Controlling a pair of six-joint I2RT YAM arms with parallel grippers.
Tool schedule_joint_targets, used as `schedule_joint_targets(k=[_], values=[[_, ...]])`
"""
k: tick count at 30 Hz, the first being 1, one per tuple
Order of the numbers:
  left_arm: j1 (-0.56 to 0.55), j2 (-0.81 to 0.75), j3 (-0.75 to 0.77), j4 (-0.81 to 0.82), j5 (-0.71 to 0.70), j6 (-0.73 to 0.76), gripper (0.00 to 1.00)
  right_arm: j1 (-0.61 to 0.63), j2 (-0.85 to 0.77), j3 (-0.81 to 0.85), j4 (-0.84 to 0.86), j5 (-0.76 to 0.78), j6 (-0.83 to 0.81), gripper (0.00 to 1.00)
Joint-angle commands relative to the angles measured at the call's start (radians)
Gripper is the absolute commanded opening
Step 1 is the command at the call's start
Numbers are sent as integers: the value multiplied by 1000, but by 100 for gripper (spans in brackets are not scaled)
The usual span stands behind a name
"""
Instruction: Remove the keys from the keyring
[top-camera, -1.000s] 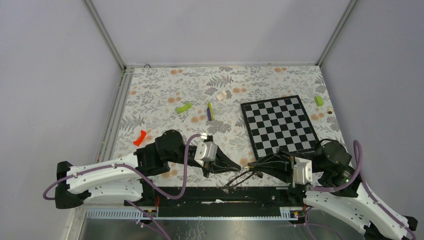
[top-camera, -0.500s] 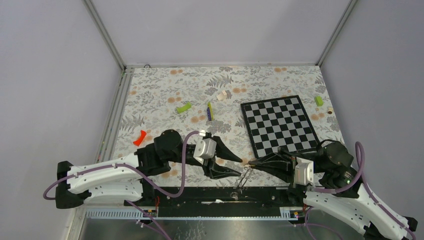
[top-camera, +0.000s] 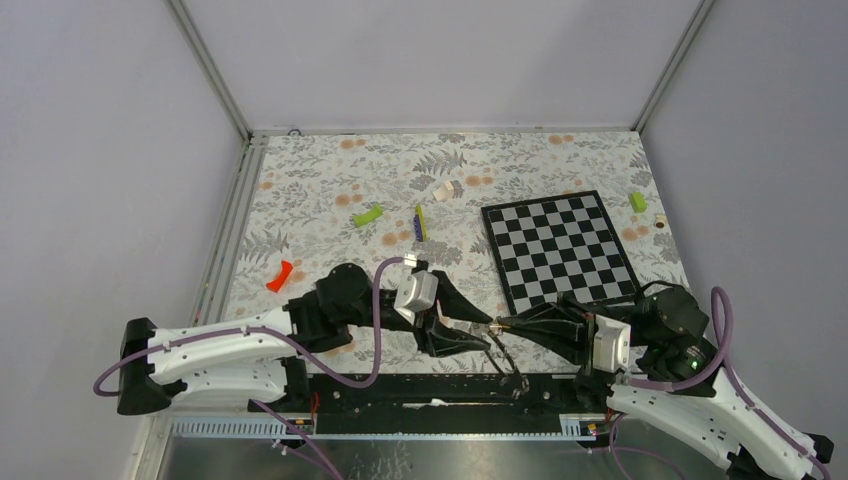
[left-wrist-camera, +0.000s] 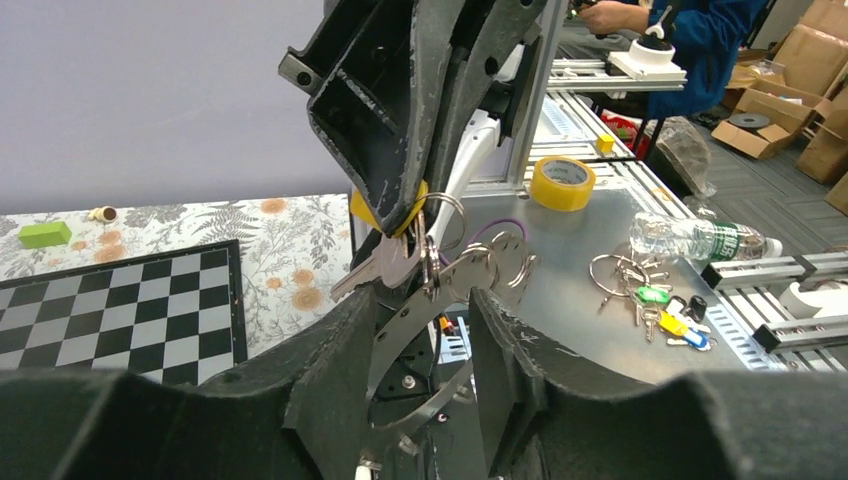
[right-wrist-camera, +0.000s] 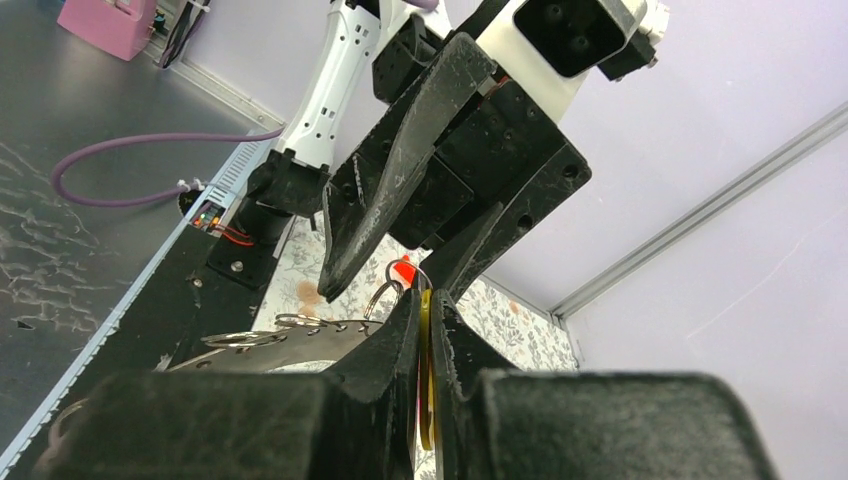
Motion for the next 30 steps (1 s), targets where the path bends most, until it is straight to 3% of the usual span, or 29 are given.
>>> schedule_joint_targets(k=[1, 19, 30], values=[[0, -19, -35, 136, -53, -58, 43, -3, -11, -5, 133, 24, -18, 0], [0, -32, -63, 235, -124, -99, 39, -3, -11, -19, 112, 63, -61, 0], [0, -22, -53, 222, -90, -90, 16, -3, -14, -31, 129, 72, -57, 0]])
